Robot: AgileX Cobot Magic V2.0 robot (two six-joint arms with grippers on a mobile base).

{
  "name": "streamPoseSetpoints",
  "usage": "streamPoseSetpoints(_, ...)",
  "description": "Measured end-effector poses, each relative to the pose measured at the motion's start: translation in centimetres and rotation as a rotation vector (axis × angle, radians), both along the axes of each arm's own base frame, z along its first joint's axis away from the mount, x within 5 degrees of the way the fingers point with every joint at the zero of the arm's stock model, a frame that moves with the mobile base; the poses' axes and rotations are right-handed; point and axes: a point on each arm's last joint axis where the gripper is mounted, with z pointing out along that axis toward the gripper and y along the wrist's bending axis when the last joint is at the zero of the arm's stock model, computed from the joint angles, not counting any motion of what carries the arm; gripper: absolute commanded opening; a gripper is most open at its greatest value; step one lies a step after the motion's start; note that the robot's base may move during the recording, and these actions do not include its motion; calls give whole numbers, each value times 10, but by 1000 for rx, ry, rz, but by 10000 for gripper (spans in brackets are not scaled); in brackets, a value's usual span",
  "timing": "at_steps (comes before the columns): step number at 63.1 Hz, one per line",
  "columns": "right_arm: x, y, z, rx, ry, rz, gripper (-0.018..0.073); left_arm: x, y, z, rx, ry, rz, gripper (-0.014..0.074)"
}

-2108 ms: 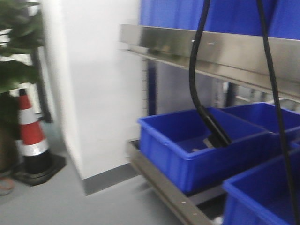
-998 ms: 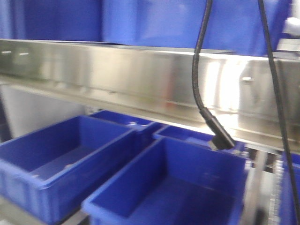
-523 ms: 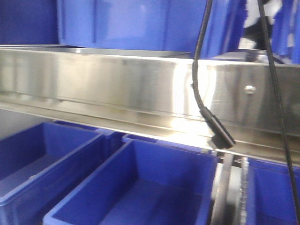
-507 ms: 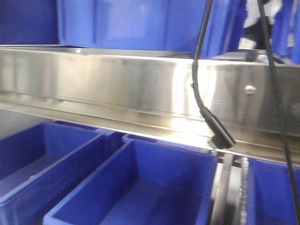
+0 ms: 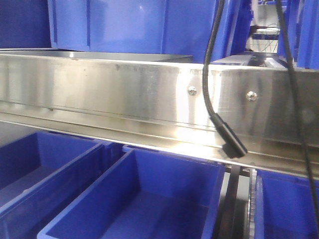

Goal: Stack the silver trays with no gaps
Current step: 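Carry the tray in both grippers up to the other shelf rack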

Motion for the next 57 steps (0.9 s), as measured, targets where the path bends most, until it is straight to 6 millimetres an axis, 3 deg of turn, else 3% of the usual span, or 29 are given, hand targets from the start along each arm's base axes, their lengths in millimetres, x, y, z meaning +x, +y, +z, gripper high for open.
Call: streamPoseSetpoints(57, 3, 2, 3, 22, -42, 22, -78, 2, 1, 4, 2, -50, 9, -17)
